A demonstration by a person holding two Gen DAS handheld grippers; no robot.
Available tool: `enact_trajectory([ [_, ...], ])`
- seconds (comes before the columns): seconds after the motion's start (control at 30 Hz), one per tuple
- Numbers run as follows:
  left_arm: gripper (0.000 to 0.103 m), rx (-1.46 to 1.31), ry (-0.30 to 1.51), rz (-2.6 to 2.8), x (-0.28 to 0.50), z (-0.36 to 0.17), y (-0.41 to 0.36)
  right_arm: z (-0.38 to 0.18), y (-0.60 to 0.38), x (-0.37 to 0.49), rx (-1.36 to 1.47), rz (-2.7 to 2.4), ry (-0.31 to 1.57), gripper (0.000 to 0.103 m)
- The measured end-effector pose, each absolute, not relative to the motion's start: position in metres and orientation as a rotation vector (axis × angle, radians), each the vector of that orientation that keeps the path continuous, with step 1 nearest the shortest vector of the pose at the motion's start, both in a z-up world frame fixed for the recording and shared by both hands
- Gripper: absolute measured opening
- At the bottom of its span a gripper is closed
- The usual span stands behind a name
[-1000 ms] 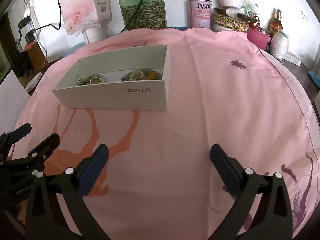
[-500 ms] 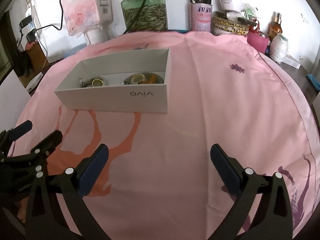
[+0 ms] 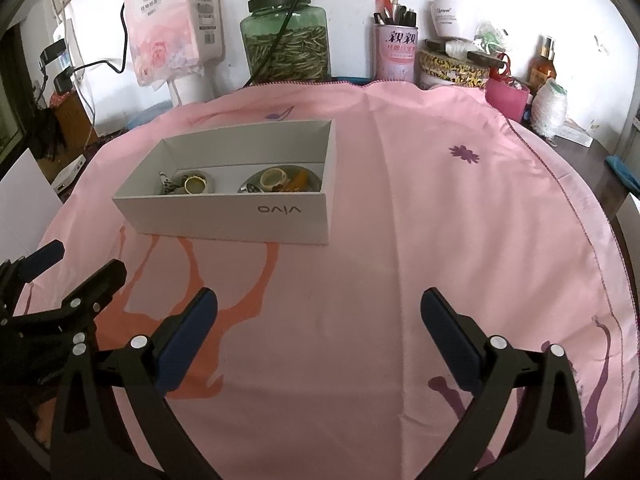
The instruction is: Organize jewelry
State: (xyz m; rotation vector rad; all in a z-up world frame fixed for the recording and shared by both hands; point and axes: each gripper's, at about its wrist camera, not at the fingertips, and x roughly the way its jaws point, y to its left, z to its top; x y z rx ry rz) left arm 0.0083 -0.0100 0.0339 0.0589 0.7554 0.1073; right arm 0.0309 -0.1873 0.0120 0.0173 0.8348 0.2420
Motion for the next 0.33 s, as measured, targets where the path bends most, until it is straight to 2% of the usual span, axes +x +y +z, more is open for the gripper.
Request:
enact_trajectory([
  [0.33, 0.097, 0.085, 0.741, 0.142, 0.0088, 0.0351, -0.0089, 0.0137, -0.1897, 0.0293, 0.025, 0.237, 0.819, 0.097],
])
